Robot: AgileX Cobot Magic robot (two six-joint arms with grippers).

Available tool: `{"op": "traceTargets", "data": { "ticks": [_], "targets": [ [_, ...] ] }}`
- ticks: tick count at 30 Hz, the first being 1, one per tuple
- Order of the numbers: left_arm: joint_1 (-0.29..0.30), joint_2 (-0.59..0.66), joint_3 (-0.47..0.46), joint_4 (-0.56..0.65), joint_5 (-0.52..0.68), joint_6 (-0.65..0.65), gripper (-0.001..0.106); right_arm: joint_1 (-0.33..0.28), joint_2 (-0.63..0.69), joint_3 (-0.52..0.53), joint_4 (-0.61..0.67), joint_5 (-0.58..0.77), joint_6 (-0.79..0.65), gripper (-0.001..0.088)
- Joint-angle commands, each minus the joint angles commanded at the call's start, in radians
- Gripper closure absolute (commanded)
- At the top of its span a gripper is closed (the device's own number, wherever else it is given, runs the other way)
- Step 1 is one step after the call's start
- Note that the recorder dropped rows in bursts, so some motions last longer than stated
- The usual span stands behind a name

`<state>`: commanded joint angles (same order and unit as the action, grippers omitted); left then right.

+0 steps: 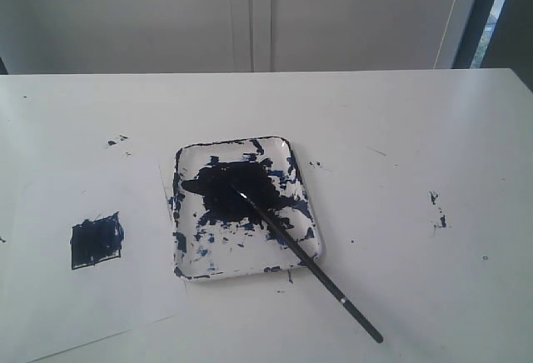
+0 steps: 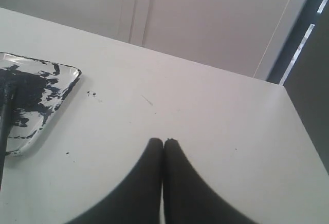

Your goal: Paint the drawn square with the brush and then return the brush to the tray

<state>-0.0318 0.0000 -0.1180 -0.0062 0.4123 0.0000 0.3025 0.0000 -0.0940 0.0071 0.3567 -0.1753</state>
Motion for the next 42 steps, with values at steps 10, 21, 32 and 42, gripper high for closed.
{"op": "traceTargets", "data": {
  "ticks": [10,21,32,42],
  "targets": [
    [0.000,0.000,0.002,0.000,0.009,0.000,0.075,0.000,0.000,0.094,0.000,0.008,-0.007,0.0860],
    [0.000,0.000,0.118,-0.147,-0.049,0.000,0.075,0.000,0.000,0.094,0.000,0.011,-0.004,0.0860],
    [0.000,0.000,0.118,-0.145,-0.050,0.000,0.075,0.000,0.000,0.094,0.000,0.011,-0.004,0.0860],
    [0.000,0.000,0.118,-0.142,-0.083,0.000,0.075,0.000,0.000,0.094,0.000,0.011,-0.004,0.0860]
  ]
}}
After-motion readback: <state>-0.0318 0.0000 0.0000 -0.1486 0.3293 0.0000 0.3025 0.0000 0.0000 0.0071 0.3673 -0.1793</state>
